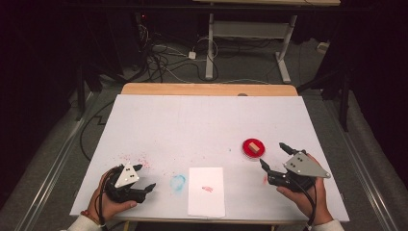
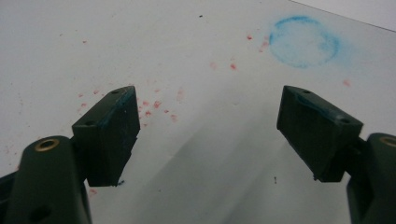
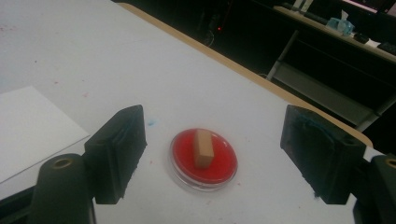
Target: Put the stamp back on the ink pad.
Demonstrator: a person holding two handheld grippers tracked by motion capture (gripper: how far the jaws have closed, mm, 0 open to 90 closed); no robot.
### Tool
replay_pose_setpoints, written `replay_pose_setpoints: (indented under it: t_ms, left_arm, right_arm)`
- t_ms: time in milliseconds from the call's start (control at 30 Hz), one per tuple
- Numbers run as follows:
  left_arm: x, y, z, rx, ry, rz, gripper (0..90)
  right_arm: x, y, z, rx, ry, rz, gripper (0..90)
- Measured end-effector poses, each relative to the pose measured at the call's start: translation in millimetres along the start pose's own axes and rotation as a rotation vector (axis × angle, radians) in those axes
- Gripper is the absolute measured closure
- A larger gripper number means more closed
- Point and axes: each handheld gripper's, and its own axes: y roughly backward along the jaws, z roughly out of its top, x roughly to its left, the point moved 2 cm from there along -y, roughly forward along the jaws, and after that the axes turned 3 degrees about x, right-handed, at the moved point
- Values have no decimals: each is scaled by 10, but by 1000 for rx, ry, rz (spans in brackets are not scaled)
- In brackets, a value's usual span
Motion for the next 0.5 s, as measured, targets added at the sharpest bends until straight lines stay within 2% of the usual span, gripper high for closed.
replay_pose_setpoints:
  t_ms: [500]
  left_arm:
    - [2,-22,30,-8,-7,-7,205]
  right_arm:
    - [-46,110,-285,32,16,6,227]
